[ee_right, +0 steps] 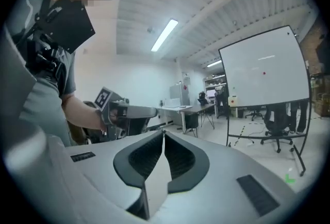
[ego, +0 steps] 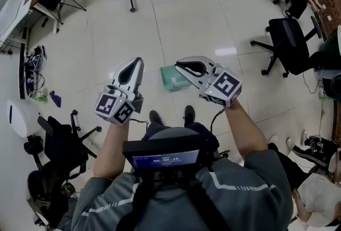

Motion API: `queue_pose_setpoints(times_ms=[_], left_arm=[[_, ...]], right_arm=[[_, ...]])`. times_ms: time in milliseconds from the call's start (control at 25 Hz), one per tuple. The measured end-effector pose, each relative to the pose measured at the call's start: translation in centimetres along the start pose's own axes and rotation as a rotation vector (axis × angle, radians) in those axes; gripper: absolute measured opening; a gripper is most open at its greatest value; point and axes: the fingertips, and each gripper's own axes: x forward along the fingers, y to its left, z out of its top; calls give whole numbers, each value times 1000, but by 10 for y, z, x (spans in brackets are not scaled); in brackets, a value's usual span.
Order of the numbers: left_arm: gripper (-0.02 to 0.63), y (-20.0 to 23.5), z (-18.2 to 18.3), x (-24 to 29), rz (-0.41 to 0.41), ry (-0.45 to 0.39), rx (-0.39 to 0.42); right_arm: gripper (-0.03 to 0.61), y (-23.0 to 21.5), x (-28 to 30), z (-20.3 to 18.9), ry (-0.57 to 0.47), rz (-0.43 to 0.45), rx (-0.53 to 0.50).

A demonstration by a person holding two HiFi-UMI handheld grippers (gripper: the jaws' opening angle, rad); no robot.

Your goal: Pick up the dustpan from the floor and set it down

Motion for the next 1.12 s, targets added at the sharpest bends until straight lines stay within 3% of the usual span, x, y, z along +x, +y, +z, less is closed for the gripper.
queue_pose_setpoints(times_ms=[160,400,760,1120], left_arm=[[27,-34,53,-18,-34,-77,34],[26,-67,75,-40,-63,-93,71],[27,-123,70,-26,-35,-63,80],[26,-187,29,-31,100,-64,96]], right_arm=[[28,20,-12,59,-66,-63,-32],[28,42,-27,98,-121,-103,-28],[28,30,-87,93,-55,-137,-53],[26,35,-146,62,-59,-23,-13]])
